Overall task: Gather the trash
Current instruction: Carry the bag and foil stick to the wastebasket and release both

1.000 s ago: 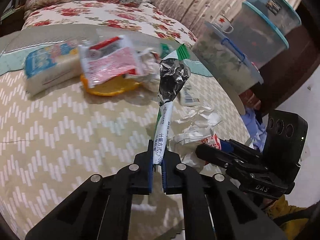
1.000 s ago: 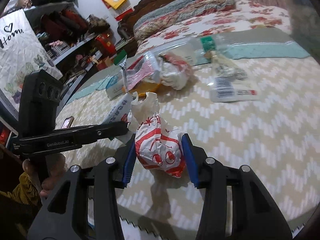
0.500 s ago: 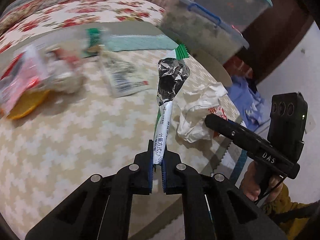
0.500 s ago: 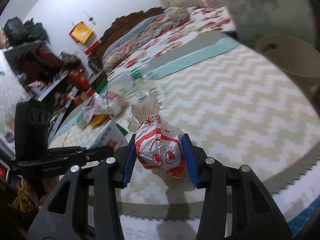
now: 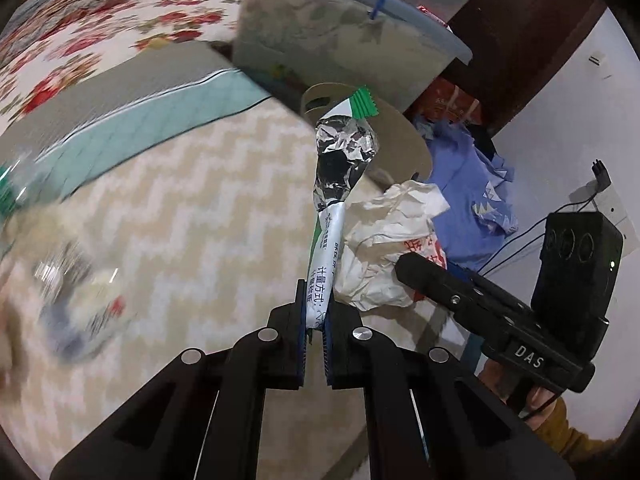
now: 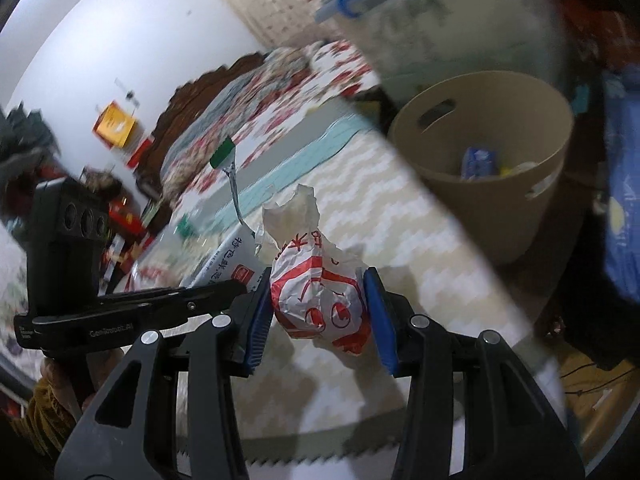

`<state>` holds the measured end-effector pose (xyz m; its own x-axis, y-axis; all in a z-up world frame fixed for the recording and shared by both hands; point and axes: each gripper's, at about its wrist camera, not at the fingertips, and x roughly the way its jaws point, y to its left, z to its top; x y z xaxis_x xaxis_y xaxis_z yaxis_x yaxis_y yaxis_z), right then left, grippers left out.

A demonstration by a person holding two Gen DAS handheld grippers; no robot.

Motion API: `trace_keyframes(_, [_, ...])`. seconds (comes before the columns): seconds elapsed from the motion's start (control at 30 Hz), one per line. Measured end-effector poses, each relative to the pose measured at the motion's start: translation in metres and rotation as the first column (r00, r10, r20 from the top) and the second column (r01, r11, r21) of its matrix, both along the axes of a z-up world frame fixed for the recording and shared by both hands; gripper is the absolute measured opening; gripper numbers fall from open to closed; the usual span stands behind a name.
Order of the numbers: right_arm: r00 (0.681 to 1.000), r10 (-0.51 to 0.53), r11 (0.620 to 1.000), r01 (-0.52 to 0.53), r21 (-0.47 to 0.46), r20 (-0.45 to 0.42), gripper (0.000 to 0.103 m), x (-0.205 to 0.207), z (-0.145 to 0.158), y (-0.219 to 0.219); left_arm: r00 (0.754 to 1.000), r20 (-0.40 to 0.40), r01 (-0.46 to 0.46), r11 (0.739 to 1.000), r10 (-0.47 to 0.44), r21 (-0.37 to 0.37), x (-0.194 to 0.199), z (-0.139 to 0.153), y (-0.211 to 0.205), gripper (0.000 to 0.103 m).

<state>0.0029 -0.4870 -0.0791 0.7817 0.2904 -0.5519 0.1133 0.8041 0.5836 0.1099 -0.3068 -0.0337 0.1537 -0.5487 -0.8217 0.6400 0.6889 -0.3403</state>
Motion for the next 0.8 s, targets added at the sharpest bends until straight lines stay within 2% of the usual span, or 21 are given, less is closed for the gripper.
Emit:
trace_keyframes(0.17, [0.996,-0.091,0.995,0.091,0.031,0.005,0.047,0.014,0.004,-0.049,1.0,-0.023,0.015,1.0,-0.015,-0.017,0.03,0.001,-0.056,0.006])
trace_keyframes(0.27, [0.99,-0.143,0.99,0.143,0.016,-0.002,0.047,0.025,0.005,-0.076,0.999,-0.005,0.032,0.999,-0.032,-0.016,0.045,0.005,-0.092,0.006])
trace_keyframes(0.37, [0.983,-0.186,0.983,0.186,-0.002,-0.01,0.047,0.034,0.005,-0.098,0.998,0.041,0.041,0.999,-0.042,0.012,0.056,0.007,-0.123,0.006])
trace_keyframes(0.5, [0.976,-0.217,0.976,0.216,-0.027,-0.028,0.047,0.048,0.001,-0.119,0.997,0.056,0.046,0.998,-0.048,0.042,0.07,0.001,-0.151,0.006])
trace_keyframes(0.6, [0.973,-0.224,0.974,0.222,-0.04,-0.051,0.055,0.064,-0.005,-0.131,0.996,0.071,0.046,0.997,-0.051,0.067,0.076,-0.006,-0.167,0.006])
trace_keyframes(0.63, [0.973,-0.222,0.975,0.219,-0.041,-0.062,0.061,0.068,-0.008,-0.134,0.996,0.083,0.036,0.996,-0.043,0.079,0.077,-0.009,-0.17,0.01])
trace_keyframes(0.67, [0.972,-0.222,0.975,0.219,-0.047,-0.08,0.065,0.073,-0.011,-0.135,0.995,0.092,0.02,0.995,-0.028,0.093,0.079,-0.012,-0.172,0.026])
trace_keyframes(0.7, [0.968,-0.236,0.971,0.232,-0.053,-0.089,0.068,0.074,-0.013,-0.136,0.995,0.094,0.01,0.995,-0.019,0.1,0.079,-0.014,-0.172,0.033])
trace_keyframes(0.73, [0.965,-0.245,0.969,0.24,-0.054,-0.09,0.068,0.073,-0.013,-0.136,0.995,0.101,-0.003,0.995,-0.007,0.101,0.08,-0.015,-0.169,0.037])
trace_keyframes(0.8, [0.966,-0.249,0.968,0.246,-0.053,-0.073,0.068,0.068,-0.01,-0.134,0.993,0.117,-0.004,0.995,-0.008,0.104,0.078,-0.013,-0.163,0.037])
